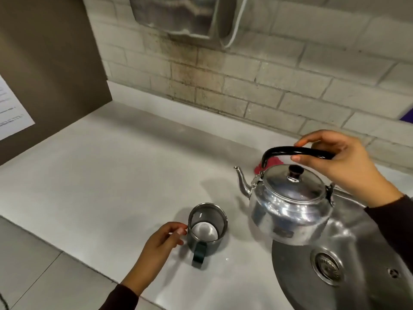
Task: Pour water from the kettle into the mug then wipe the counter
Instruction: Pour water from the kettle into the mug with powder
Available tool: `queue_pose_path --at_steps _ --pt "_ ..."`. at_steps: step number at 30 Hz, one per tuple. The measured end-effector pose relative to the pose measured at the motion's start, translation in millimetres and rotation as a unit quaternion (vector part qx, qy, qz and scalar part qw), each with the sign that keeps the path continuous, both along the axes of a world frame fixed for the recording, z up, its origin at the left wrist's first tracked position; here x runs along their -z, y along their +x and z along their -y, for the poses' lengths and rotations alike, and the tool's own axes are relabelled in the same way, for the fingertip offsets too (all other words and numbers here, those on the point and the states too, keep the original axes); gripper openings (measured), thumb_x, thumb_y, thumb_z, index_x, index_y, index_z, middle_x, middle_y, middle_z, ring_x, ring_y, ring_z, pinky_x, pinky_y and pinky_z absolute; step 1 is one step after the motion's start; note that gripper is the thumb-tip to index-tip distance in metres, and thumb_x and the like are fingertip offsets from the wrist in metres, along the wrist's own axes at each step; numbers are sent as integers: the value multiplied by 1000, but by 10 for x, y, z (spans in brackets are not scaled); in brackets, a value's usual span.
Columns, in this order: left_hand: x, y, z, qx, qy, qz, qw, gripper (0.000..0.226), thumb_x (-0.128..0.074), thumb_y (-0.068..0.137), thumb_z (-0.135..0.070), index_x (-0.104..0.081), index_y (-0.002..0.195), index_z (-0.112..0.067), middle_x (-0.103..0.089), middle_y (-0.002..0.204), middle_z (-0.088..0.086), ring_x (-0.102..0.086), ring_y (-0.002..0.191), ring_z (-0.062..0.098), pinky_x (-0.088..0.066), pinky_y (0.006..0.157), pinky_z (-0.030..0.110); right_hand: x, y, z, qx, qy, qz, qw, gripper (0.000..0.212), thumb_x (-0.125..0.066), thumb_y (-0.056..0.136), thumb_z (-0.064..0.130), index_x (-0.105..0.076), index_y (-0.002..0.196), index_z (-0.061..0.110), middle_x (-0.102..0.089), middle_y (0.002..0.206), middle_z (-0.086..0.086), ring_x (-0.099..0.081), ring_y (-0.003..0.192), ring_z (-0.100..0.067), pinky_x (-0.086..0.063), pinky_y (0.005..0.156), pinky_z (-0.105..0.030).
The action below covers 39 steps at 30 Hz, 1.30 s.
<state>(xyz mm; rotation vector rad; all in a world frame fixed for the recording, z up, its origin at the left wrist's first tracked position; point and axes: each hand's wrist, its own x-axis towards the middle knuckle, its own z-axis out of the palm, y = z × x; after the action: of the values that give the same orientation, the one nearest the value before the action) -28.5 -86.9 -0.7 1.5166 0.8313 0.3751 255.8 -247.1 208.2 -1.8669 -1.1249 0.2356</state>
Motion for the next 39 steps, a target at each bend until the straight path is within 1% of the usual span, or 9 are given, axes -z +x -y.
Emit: queue_pose_path --at_steps 6,8,12,15,17,21,24,33,39 --pt "156 -78 105 10 4 -28 1000 25 -49 94 -25 -71 84 -29 -73 95 -6 -69 81 12 -50 77 24 -89 -327 434 -21 -26 -19 999 23 -76 56 23 -73 79 22 -75 77 16 -70 67 1 -49 64 -1" --pt "199 -91 165 16 1 -33 999 27 -49 95 -24 -72 82 -28 -74 94 -3 -69 82 12 -51 79 26 -84 -393 509 -29 -49 -11 998 24 -76 56 25 -75 79 22 -76 80 15 -71 72 -3 -52 69 -4" --pt "257 -80 286 34 -17 -33 999 22 -53 92 -27 -72 84 -25 -74 91 2 -67 89 10 -48 83 21 -84 -507 539 -36 -108 33 993 25 -76 57 42 -75 82 38 -76 81 15 -71 72 -6 -57 70 -21" --pt "277 -40 372 65 -34 -28 997 23 -53 92 -30 -75 88 -23 -76 96 -2 -67 94 5 -44 81 11 -104 -568 504 -52 -141 90 985 27 -81 63 27 -73 82 43 -76 82 16 -70 71 -4 -56 66 -27" --pt "281 -3 428 91 -39 -17 995 30 -49 93 -31 -76 84 -26 -76 96 -8 -67 92 2 -42 78 4 -138 -612 467 -67 -155 111 979 27 -80 64 28 -73 87 40 -76 82 14 -70 73 -3 -58 68 -33" --pt "365 44 477 111 -27 -19 993 40 -41 95 -38 -72 76 -23 -75 93 -4 -65 92 10 -44 92 21 -210 -676 396 -92 -160 120 976 26 -76 64 35 -72 90 39 -77 85 12 -71 75 -3 -60 71 -39" --pt "424 50 473 118 -19 -17 993 42 -38 97 -39 -68 72 -22 -74 87 -5 -64 88 12 -46 95 31 -232 -728 340 -111 -159 119 974 26 -75 65 37 -69 89 44 -77 86 14 -71 76 -2 -58 71 -33" --pt "416 65 499 123 -14 -8 992 43 -36 93 -49 -64 69 -26 -68 75 -13 -60 79 0 -46 90 25 -297 -819 223 -131 -223 152 954 22 -79 71 25 -76 91 34 -69 71 26 -63 70 13 -42 62 -1" --pt "427 65 500 121 -14 -13 993 41 -37 97 -39 -64 68 -27 -67 75 -12 -62 85 6 -46 95 31 -358 -854 206 -128 -246 173 945 22 -78 72 26 -75 92 34 -64 66 34 -59 70 18 -40 61 2"
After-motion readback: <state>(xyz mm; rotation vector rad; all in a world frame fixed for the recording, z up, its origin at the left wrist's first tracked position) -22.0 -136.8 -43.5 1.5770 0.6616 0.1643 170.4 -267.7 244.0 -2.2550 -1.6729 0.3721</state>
